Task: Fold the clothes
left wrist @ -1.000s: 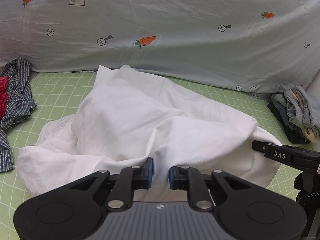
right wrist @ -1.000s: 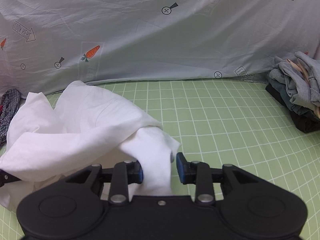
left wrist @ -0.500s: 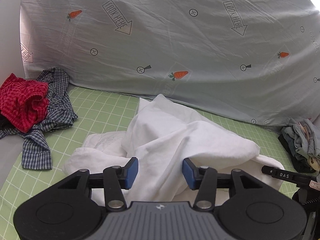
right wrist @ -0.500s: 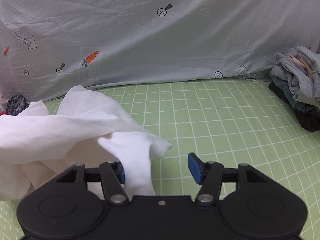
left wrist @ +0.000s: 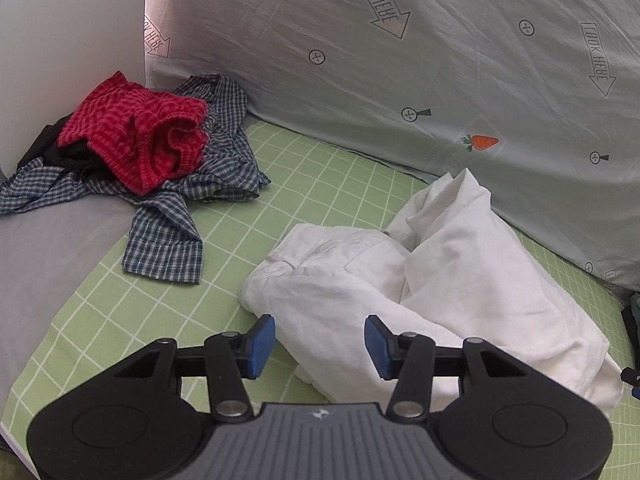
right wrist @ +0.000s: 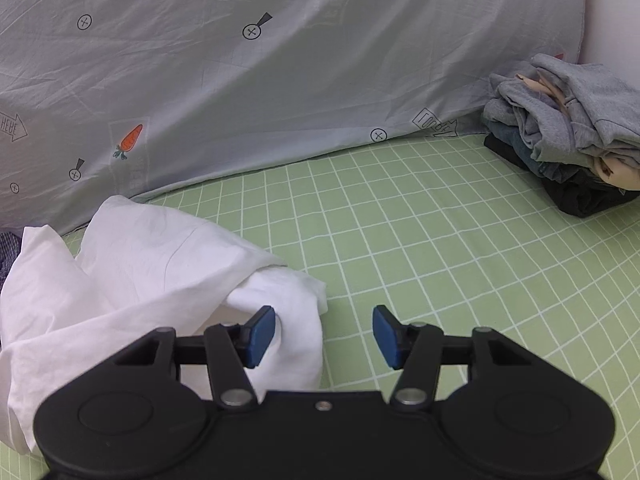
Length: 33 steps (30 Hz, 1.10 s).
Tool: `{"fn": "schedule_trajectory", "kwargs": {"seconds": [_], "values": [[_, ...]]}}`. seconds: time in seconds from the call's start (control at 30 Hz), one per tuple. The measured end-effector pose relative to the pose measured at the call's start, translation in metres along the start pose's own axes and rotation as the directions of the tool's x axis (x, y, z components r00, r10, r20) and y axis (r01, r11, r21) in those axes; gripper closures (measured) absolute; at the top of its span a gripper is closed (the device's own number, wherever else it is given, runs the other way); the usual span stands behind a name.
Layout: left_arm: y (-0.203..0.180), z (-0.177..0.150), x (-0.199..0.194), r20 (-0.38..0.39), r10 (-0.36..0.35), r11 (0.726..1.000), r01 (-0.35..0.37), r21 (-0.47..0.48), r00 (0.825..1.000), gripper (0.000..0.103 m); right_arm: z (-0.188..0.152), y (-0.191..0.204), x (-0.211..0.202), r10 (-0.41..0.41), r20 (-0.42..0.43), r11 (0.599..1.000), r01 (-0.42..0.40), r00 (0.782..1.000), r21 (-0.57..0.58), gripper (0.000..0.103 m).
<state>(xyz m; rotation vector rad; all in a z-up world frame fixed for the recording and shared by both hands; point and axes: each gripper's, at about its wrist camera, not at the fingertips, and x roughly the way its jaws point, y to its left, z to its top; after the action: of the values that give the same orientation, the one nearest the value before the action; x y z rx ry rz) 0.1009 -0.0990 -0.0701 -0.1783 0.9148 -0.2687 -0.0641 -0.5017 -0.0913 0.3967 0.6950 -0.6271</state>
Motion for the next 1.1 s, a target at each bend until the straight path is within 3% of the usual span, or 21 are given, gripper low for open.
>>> {"fn": "schedule_trajectory", "kwargs": {"seconds": [0.23, 0.33, 0.5, 0.6, 0.7, 0.8, 0.83, 0.87, 0.9, 1.0, 1.1], "values": [[0.024, -0.004, 0.037, -0.095, -0.147, 0.968, 0.123, -0.218, 0.985, 0.048, 0.000, -0.003, 0.012, 0.019, -0.023, 0.997, -0.017, 1.000, 0.075, 0.048], [0.023, -0.002, 0.043, -0.102, -0.162, 0.963, 0.135, -0.234, 0.981, 0.047, 0.004, -0.005, 0.018, 0.054, -0.026, 0.990, -0.050, 0.998, 0.130, 0.048], [0.029, 0.004, 0.049, -0.095, -0.148, 0.954, 0.117, -0.277, 0.984, 0.046, 0.014, 0.000, 0.043, 0.150, -0.050, 0.970, -0.138, 0.987, 0.202, 0.062], [0.038, 0.009, 0.053, -0.088, -0.170, 0.933, 0.132, -0.335, 0.981, 0.046, 0.020, -0.002, 0.066, 0.245, -0.088, 0.930, -0.209, 0.966, 0.302, 0.063], [0.041, 0.011, 0.060, -0.102, -0.183, 0.920, 0.134, -0.369, 0.978, 0.046, 0.020, 0.000, 0.091, 0.261, -0.178, 0.907, -0.178, 0.949, 0.381, 0.063], [0.040, 0.010, 0.068, -0.111, -0.176, 0.912, 0.120, -0.391, 0.978, 0.048, 0.020, 0.003, 0.102, 0.280, -0.165, 0.886, -0.188, 0.946, 0.425, 0.063], [0.039, 0.012, 0.069, -0.106, -0.172, 0.910, 0.117, -0.398, 0.979, 0.058, 0.021, 0.002, 0.104, 0.300, -0.146, 0.871, -0.209, 0.943, 0.445, 0.074], [0.039, 0.014, 0.069, -0.101, -0.168, 0.908, 0.114, -0.404, 0.981, 0.067, 0.025, 0.003, 0.104, 0.318, -0.129, 0.859, -0.227, 0.939, 0.459, 0.094], [0.038, 0.015, 0.070, -0.096, -0.164, 0.905, 0.111, -0.410, 0.982, 0.085, 0.029, 0.004, 0.105, 0.335, -0.112, 0.846, -0.246, 0.936, 0.473, 0.099], [0.032, 0.030, 0.065, -0.050, -0.154, 0.909, 0.122, -0.398, 0.987, 0.098, 0.047, 0.007, 0.100, 0.371, -0.030, 0.821, -0.313, 0.928, 0.479, 0.100], [0.019, 0.060, 0.051, 0.044, -0.151, 0.925, 0.156, -0.346, 0.988, 0.100, 0.077, 0.009, 0.086, 0.385, 0.084, 0.803, -0.378, 0.919, 0.461, 0.100]]}}
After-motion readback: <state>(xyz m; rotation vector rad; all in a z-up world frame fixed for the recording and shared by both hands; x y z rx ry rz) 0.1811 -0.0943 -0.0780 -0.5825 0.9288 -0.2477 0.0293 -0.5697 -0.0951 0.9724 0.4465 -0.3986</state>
